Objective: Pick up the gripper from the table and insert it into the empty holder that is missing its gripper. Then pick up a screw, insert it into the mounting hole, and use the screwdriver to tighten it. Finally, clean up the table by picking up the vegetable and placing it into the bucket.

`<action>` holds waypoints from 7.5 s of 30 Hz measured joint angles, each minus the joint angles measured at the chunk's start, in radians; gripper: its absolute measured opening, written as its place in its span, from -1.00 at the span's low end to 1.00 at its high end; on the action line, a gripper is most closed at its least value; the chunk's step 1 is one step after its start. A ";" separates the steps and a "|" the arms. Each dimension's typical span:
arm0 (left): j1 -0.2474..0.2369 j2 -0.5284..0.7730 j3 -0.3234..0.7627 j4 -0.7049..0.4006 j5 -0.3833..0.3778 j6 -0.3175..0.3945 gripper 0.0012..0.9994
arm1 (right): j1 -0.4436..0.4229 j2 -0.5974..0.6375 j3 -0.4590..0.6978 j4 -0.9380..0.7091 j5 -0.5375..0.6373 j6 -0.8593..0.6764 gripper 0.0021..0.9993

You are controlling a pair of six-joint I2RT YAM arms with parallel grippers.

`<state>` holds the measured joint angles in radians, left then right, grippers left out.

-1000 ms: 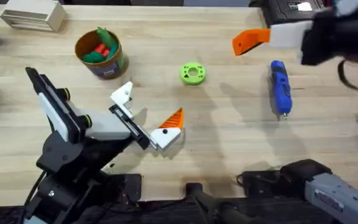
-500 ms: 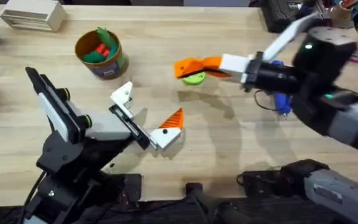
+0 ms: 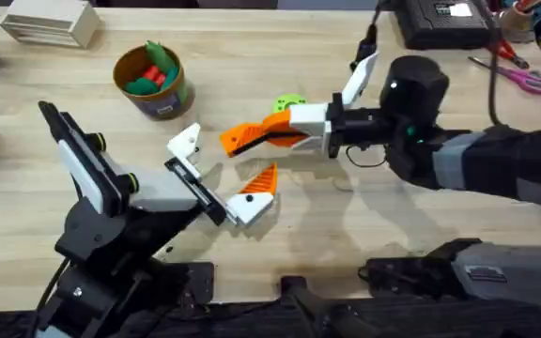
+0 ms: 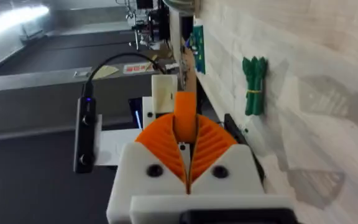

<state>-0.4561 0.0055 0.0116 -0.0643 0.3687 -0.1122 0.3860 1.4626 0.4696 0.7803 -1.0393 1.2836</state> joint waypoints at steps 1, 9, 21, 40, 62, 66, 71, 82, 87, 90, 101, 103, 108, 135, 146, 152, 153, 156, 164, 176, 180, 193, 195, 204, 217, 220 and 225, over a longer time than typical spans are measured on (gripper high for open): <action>0.000 0.000 0.000 0.000 0.000 0.000 0.97 | 0.010 0.008 0.002 0.000 -0.003 0.011 -0.97; 0.000 0.000 0.000 0.000 -0.009 0.000 0.97 | 0.078 0.082 0.099 0.005 -0.018 0.041 -0.97; 0.000 0.000 0.000 0.000 -0.044 0.007 0.97 | 0.100 0.126 0.176 0.013 -0.048 0.041 -0.97; 0.001 0.000 0.000 0.002 0.051 -0.008 0.97 | 0.123 0.227 0.237 0.027 -0.091 0.019 -0.98; 0.009 0.000 0.000 0.000 0.053 -0.012 0.98 | 0.148 0.250 0.254 0.028 -0.084 -0.028 -0.98; 0.009 0.000 0.000 0.000 0.053 -0.012 0.98 | 0.148 0.250 0.254 0.029 -0.084 -0.028 -0.98; 0.008 0.000 0.000 0.002 0.063 -0.004 0.98 | 0.150 0.256 0.254 0.084 -0.100 -0.031 -0.59; 0.002 0.000 0.000 0.003 0.118 0.000 0.97 | 0.128 0.259 0.254 0.124 -0.122 -0.033 0.26; 0.000 0.000 0.000 0.003 0.132 0.000 0.97 | 0.107 0.259 0.254 0.125 -0.122 -0.035 0.82; 0.000 0.000 0.000 0.003 0.134 0.000 0.97 | 0.107 0.259 0.254 0.125 -0.122 -0.036 0.82; 0.000 0.000 0.000 0.003 0.134 0.000 0.97 | 0.106 0.259 0.254 -0.002 -0.172 -0.144 0.81; 0.000 0.000 0.000 0.003 0.134 0.000 0.97 | 0.106 0.259 0.254 -0.008 -0.183 -0.162 0.71; 0.000 0.000 0.000 0.003 0.134 0.000 0.97 | 0.106 0.259 0.254 -0.010 -0.194 -0.183 -0.04; 0.012 0.000 0.000 -0.001 0.044 -0.028 0.98 | 0.178 0.259 0.262 0.018 0.005 -0.093 -0.97; 0.012 0.002 0.000 -0.003 0.005 -0.037 0.98 | 0.201 0.259 0.263 0.024 0.077 -0.078 -0.97; 0.012 0.002 0.000 -0.003 0.002 -0.034 0.98 | 0.198 0.259 0.263 0.036 0.081 -0.078 -0.97; 0.012 0.002 0.000 -0.003 0.001 -0.034 0.98 | 0.198 0.259 0.263 0.036 0.081 -0.078 -0.97; 0.011 0.002 0.000 -0.003 0.003 -0.034 0.98 | 0.193 0.259 0.263 0.036 0.080 -0.079 -0.97; 0.011 0.002 0.000 -0.001 0.003 -0.027 0.98 | 0.158 0.259 0.263 0.058 0.084 -0.079 -0.97; 0.014 0.002 0.000 -0.004 -0.071 -0.019 0.98 | 0.232 0.259 0.263 0.086 0.243 -0.061 -0.97; 0.023 0.002 0.000 -0.007 -0.109 -0.024 0.98 | 0.278 0.259 0.263 0.089 0.335 -0.052 -0.97; 0.023 0.002 -0.006 0.007 -0.154 -0.047 0.98 | 0.336 0.259 0.263 0.080 0.458 -0.054 -0.98; 0.023 0.002 -0.006 0.008 -0.154 -0.050 0.98 | 0.336 0.259 0.263 0.080 0.458 -0.057 -0.98; 0.023 0.002 -0.006 0.008 -0.155 -0.050 0.98 | 0.338 0.259 0.263 0.079 0.448 -0.080 -0.98; 0.027 0.002 -0.007 0.019 -0.158 -0.034 0.98 | 0.366 0.259 0.263 0.114 0.433 -0.155 -0.98; 0.027 0.002 -0.007 0.019 -0.158 -0.034 0.98 | 0.364 0.259 0.263 0.114 0.429 -0.159 -0.98; 0.027 0.002 -0.007 0.023 -0.140 -0.033 0.98 | 0.344 0.259 0.263 0.113 0.373 -0.167 -0.69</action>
<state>-0.4294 0.0071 0.0048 -0.0410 0.2292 -0.1449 0.7302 1.7214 0.7326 0.8930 -0.6661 1.1163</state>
